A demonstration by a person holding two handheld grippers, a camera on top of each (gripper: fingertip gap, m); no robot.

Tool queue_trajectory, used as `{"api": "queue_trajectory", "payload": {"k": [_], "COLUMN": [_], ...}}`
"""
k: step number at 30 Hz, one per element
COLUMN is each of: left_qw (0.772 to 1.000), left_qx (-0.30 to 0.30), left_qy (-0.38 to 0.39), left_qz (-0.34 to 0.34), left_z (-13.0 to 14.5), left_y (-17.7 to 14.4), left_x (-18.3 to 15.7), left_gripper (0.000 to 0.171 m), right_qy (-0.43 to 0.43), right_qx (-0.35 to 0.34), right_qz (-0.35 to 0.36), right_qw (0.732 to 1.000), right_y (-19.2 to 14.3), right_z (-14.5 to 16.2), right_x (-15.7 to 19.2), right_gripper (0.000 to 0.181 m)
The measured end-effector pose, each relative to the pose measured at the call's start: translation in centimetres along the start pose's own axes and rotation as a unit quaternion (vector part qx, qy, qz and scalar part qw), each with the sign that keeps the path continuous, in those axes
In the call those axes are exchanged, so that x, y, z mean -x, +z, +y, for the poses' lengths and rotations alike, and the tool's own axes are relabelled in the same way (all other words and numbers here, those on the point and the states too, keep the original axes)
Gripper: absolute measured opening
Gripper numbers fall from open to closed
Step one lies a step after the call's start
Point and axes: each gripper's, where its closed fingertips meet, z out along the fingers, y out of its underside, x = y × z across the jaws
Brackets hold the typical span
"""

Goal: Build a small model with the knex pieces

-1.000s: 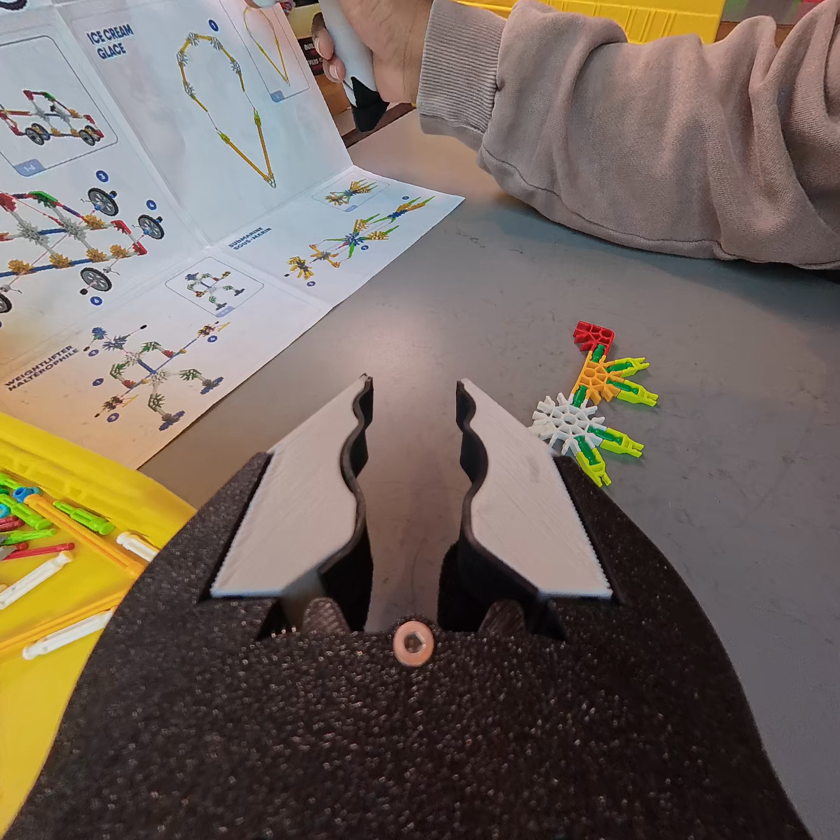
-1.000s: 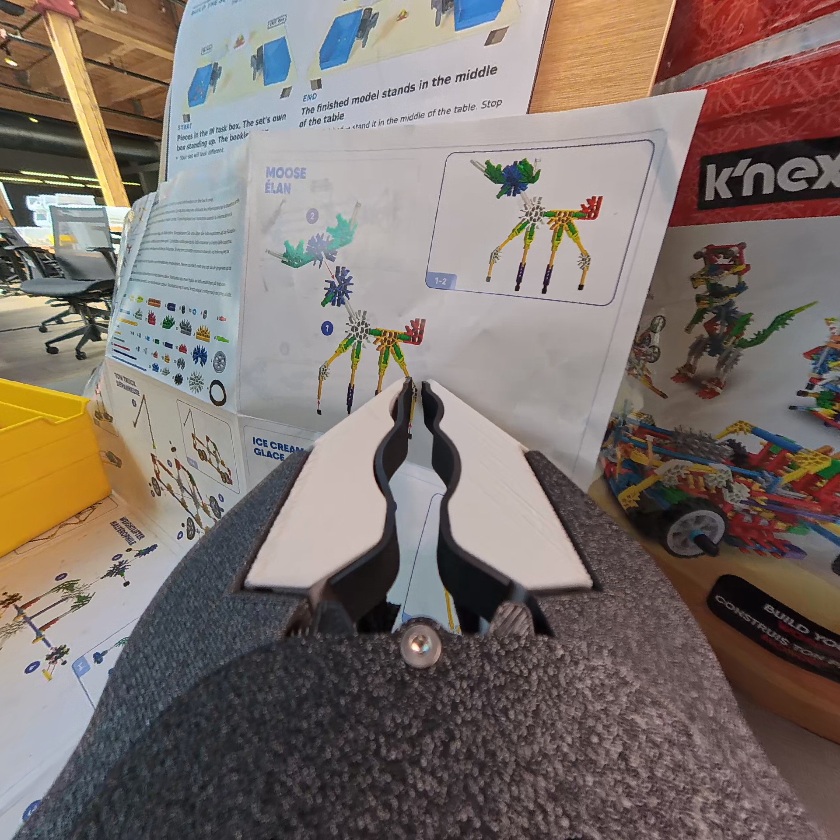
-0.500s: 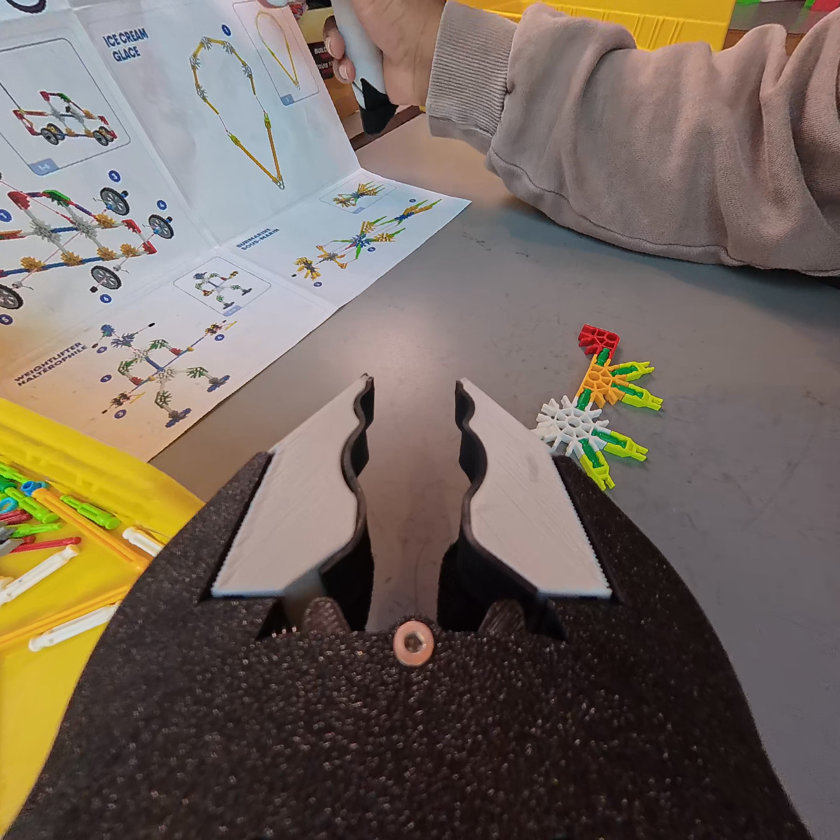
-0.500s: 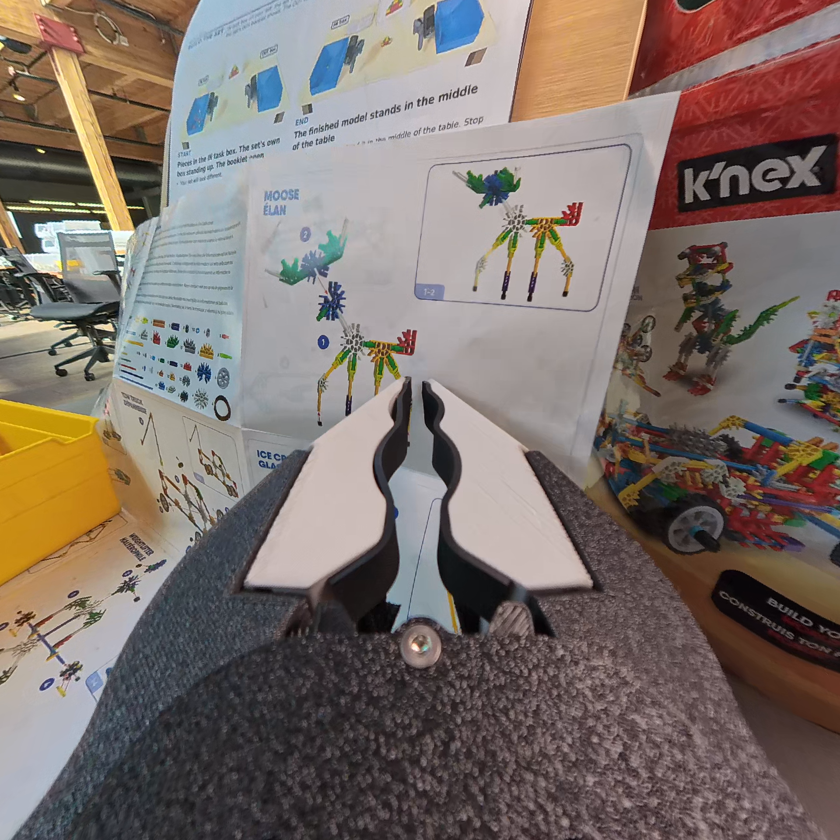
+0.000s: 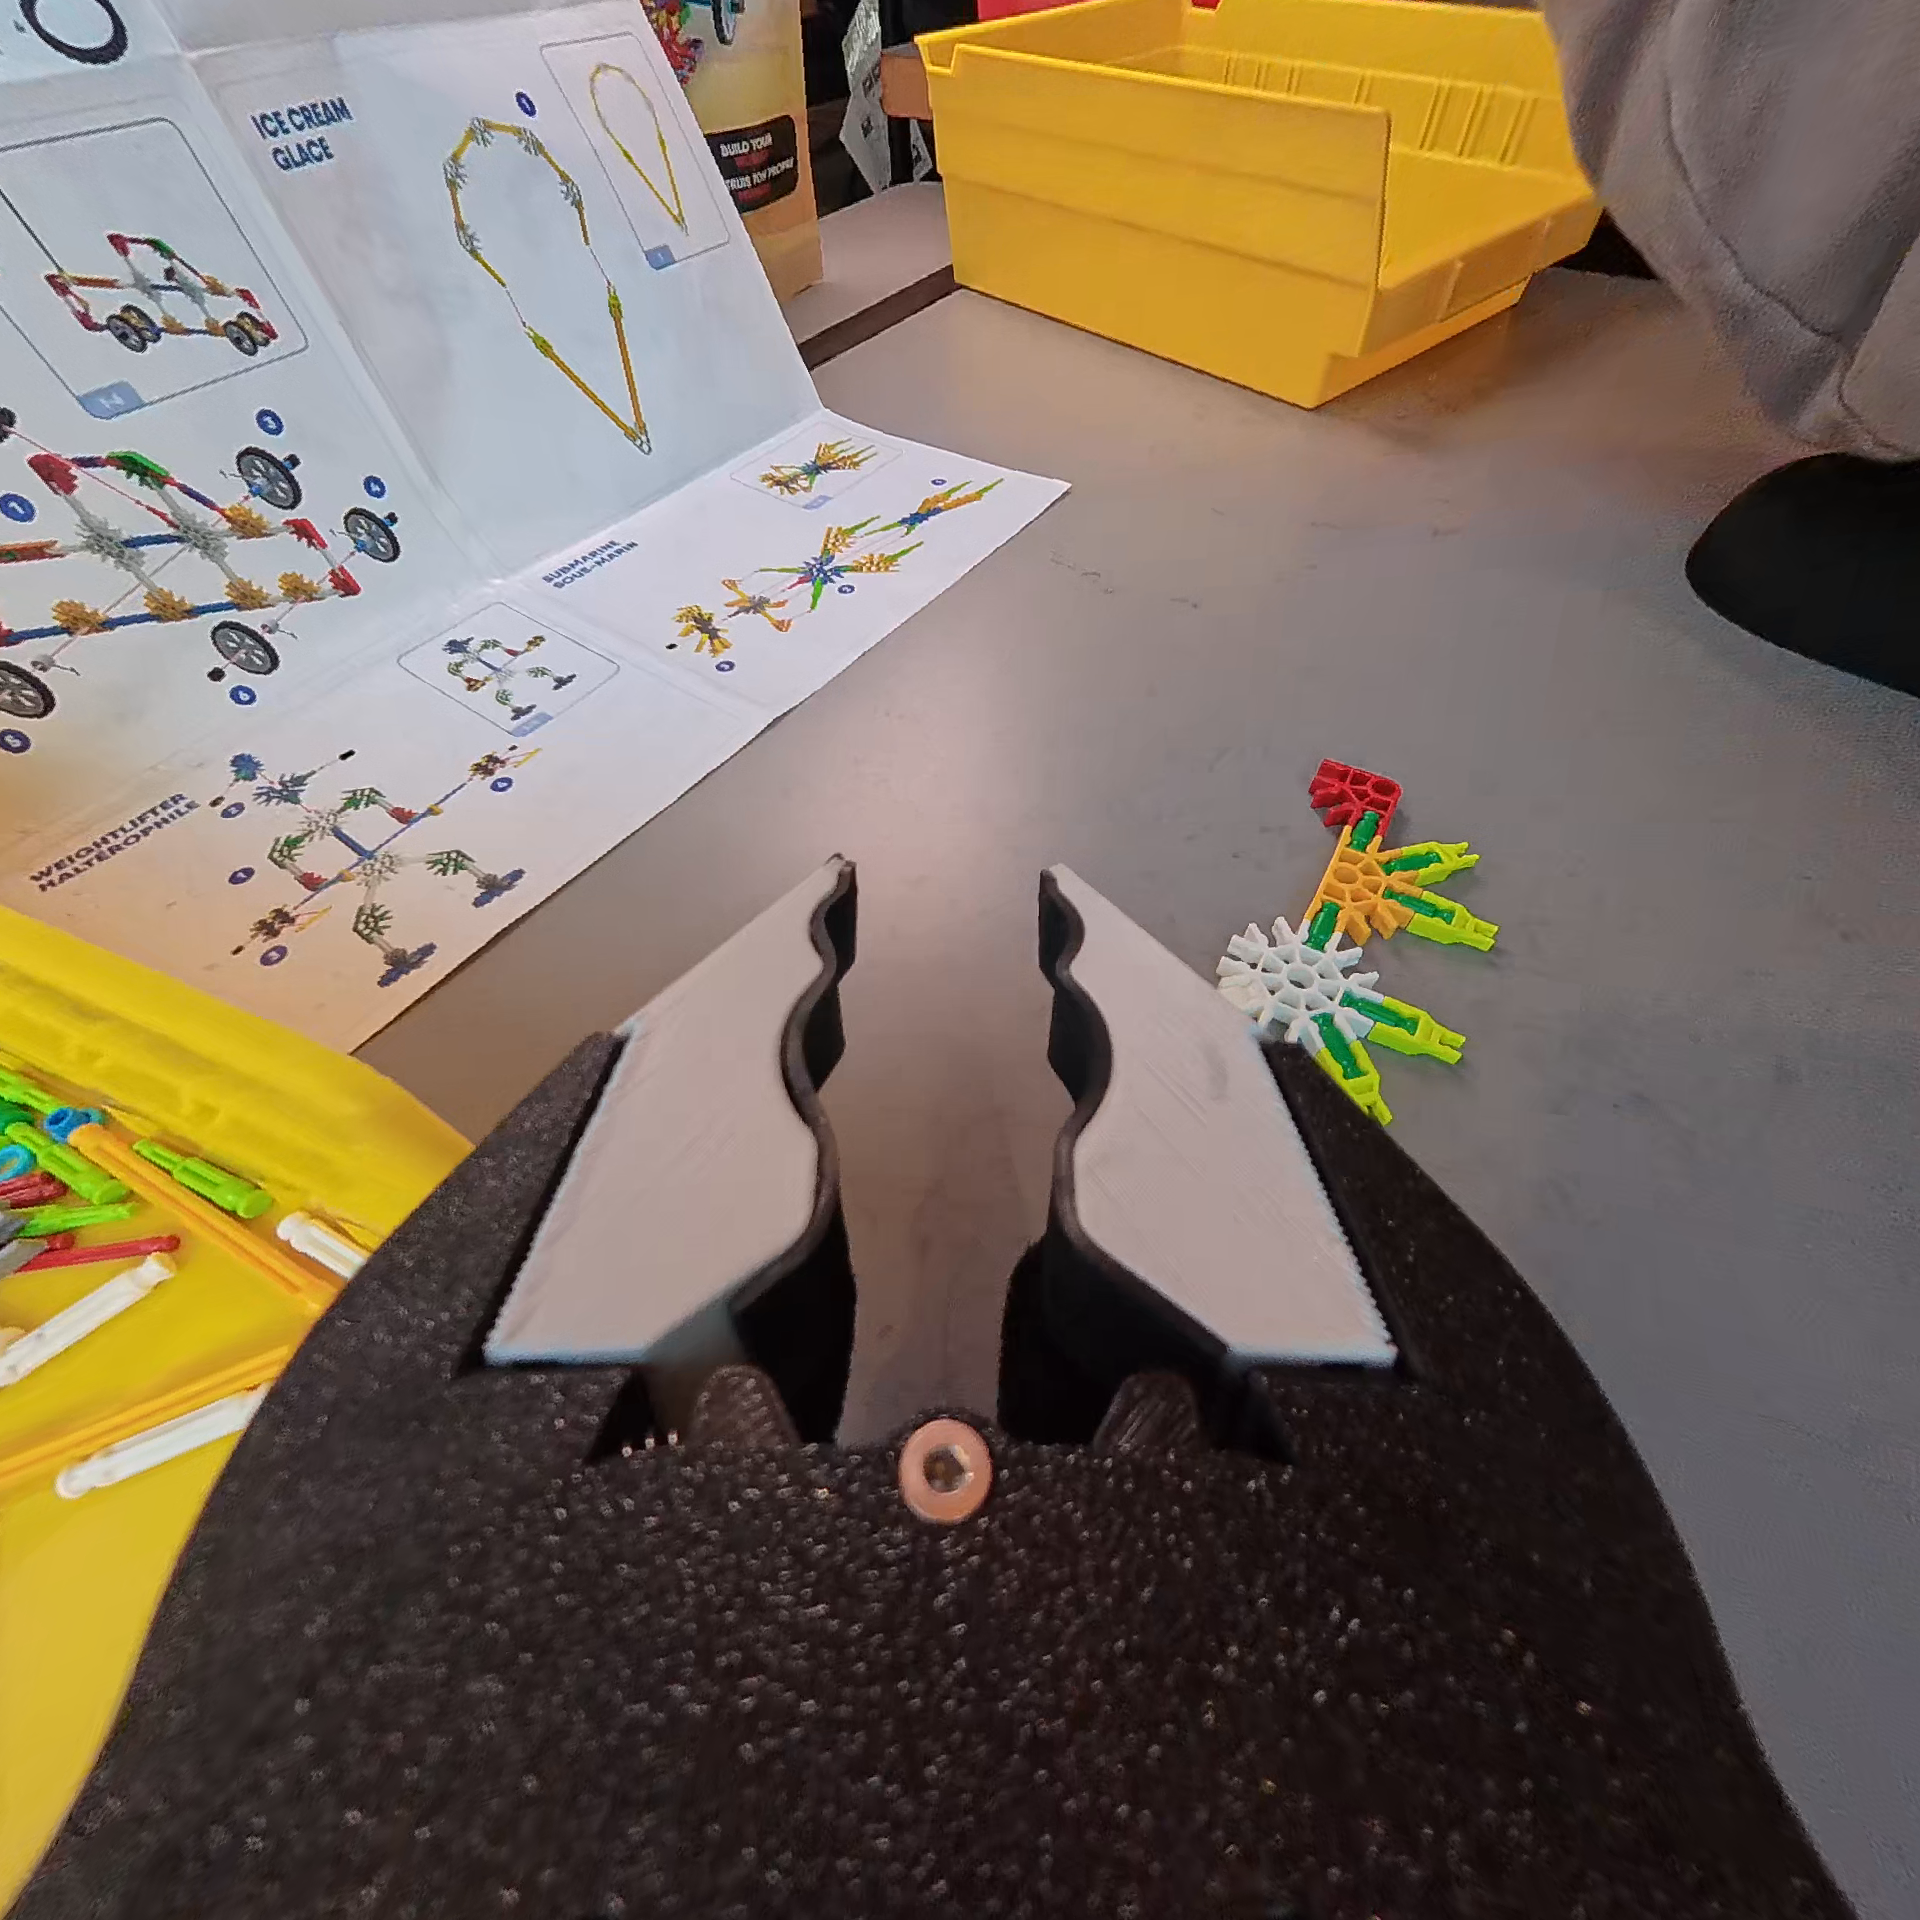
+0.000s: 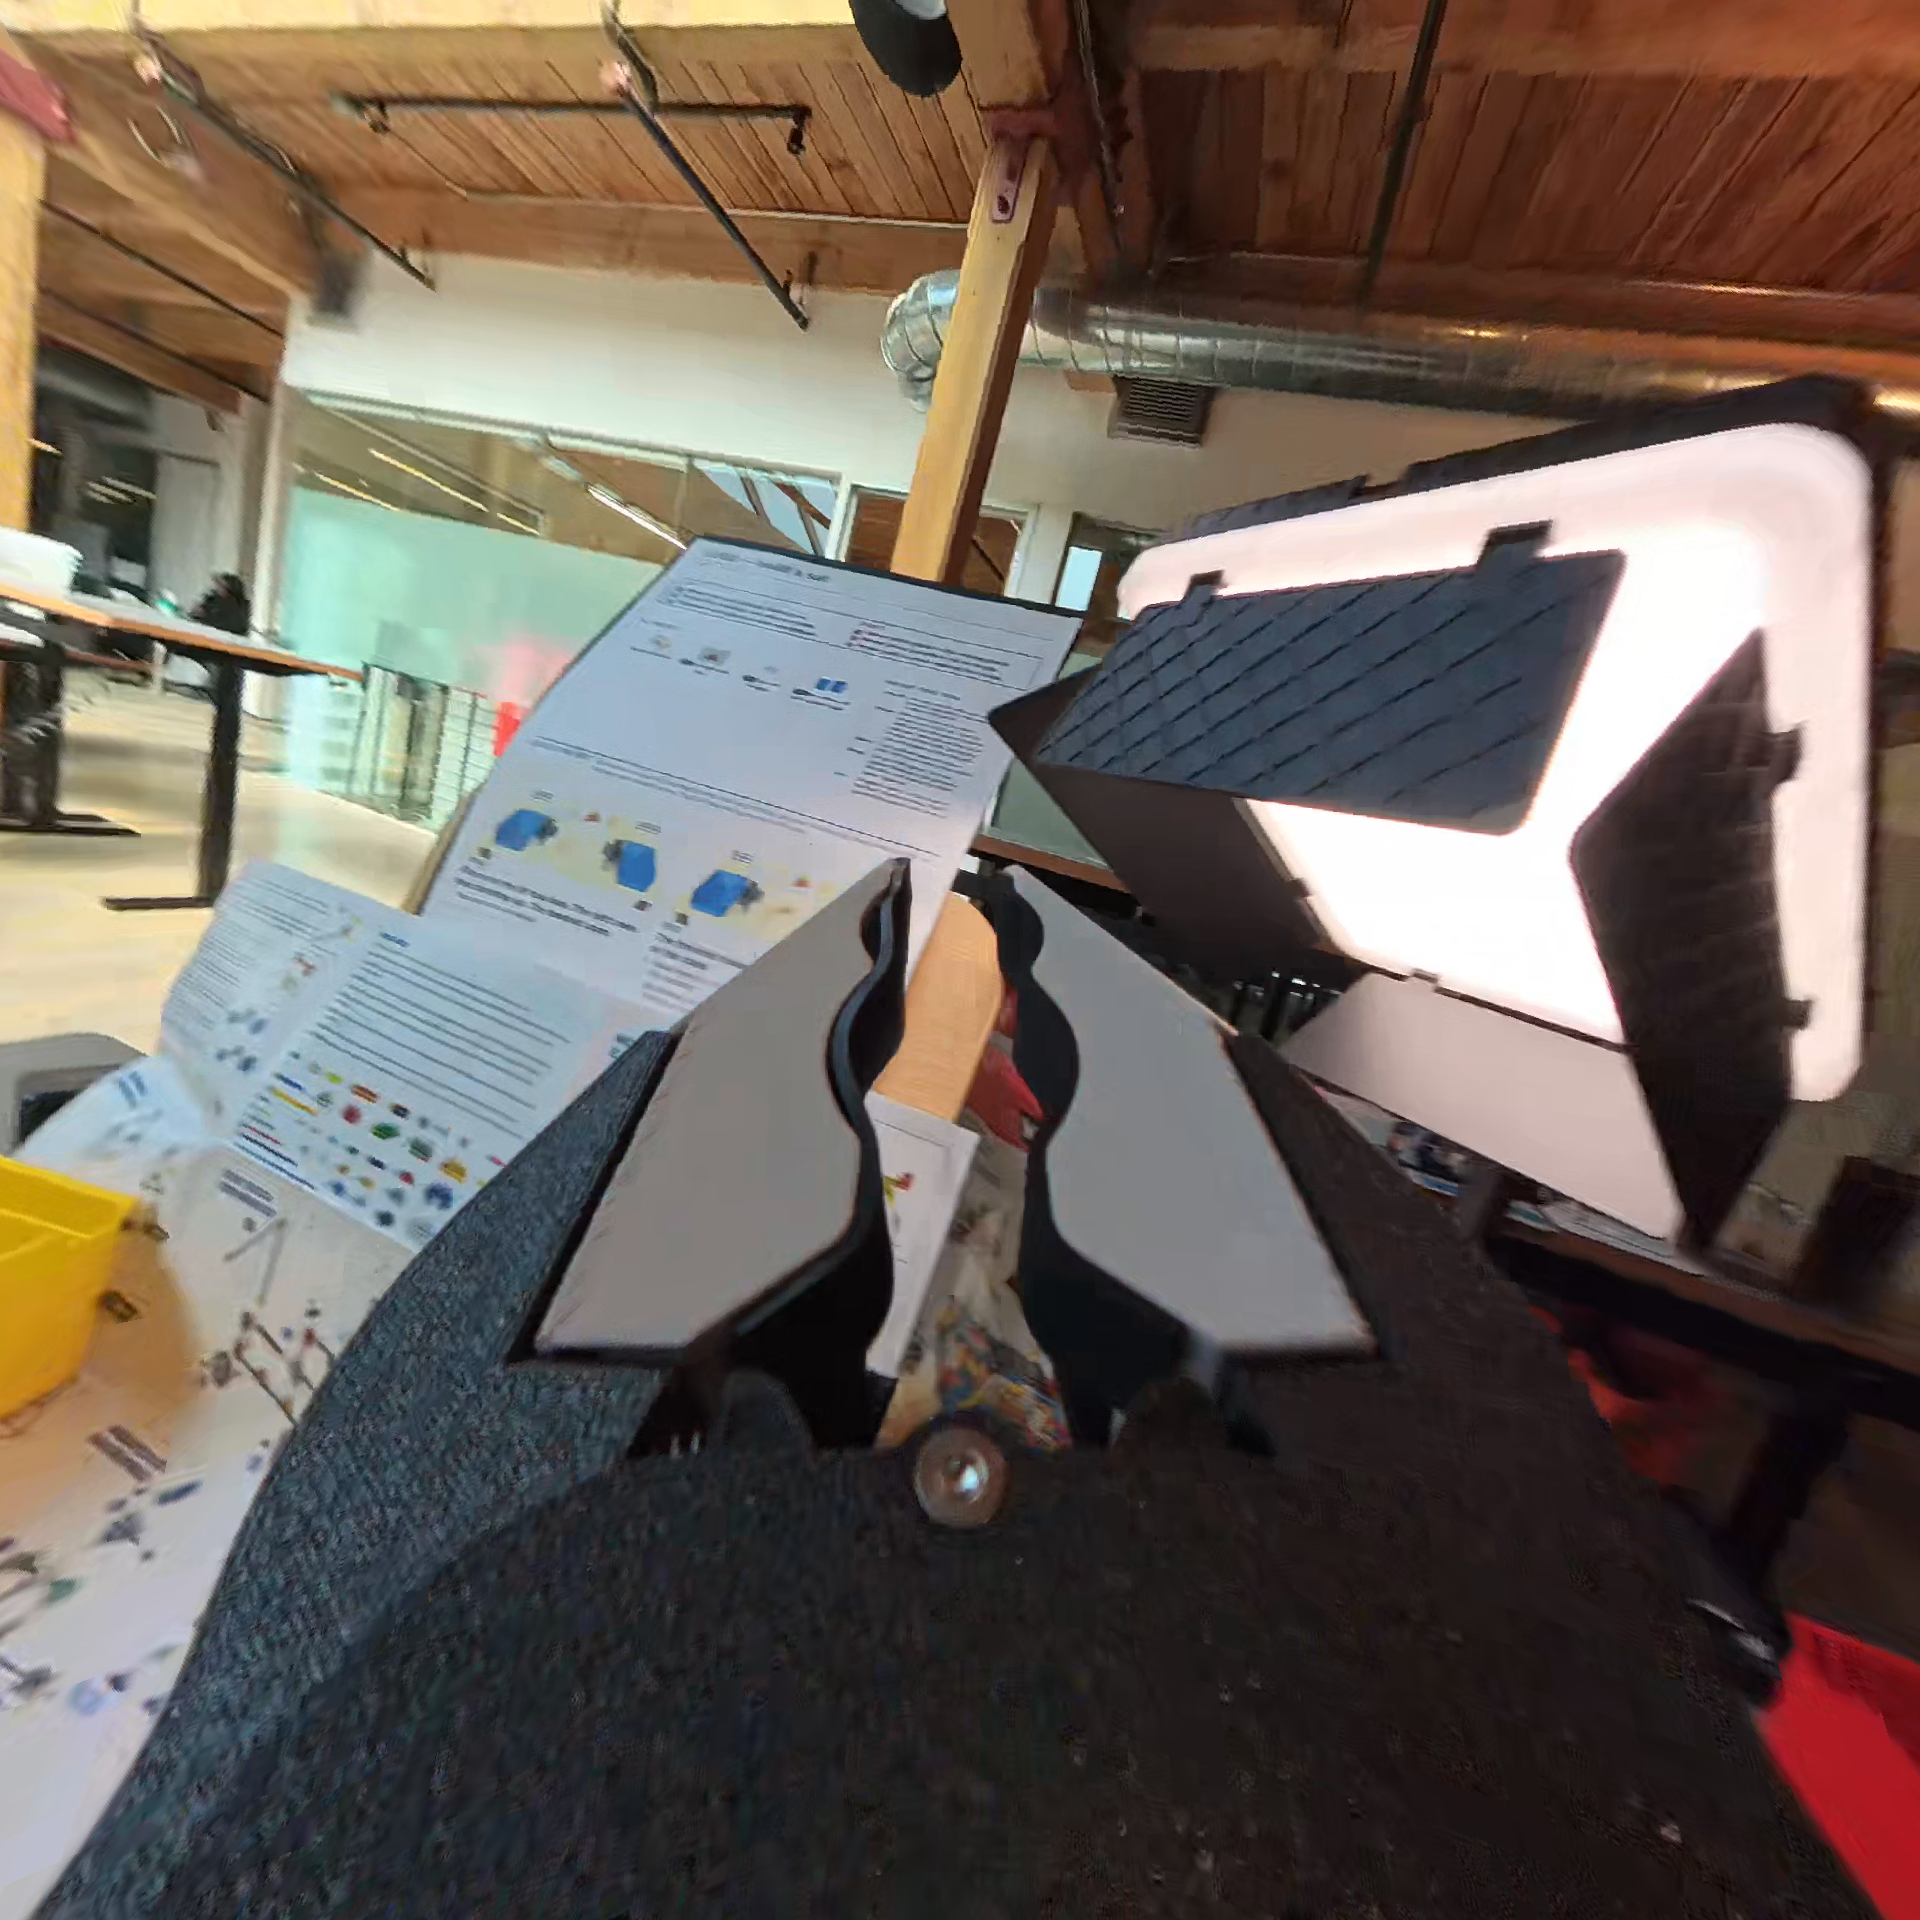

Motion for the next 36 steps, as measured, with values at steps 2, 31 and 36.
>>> {"api": "queue_trajectory", "payload": {"k": [2, 31, 36], "left_qw": [1.000, 0.998, 0.996], "left_qx": [-0.001, 0.016, 0.023], "left_qy": [0.001, 0.057, 0.072], "left_qz": [0.008, 0.032, 0.037], "left_z": [-0.1, 0.0, 0.2], "left_y": [0.0, 0.0, 0.0], "left_x": [-0.3, -2.9, -3.4], "left_gripper": [0.035, 0.032, 0.032], "right_qy": [-0.039, 0.020, -0.006], "right_qx": [0.038, 0.567, 0.425], "right_qz": [0.031, -0.086, -0.084], "right_qw": [0.998, 0.819, 0.901], "right_y": [-2.6, -21.9, -20.4], "right_z": [1.2, 30.8, 17.8], "right_x": [-4.0, -5.2, 1.0], "right_gripper": [0.015, 0.001, 0.002]}}
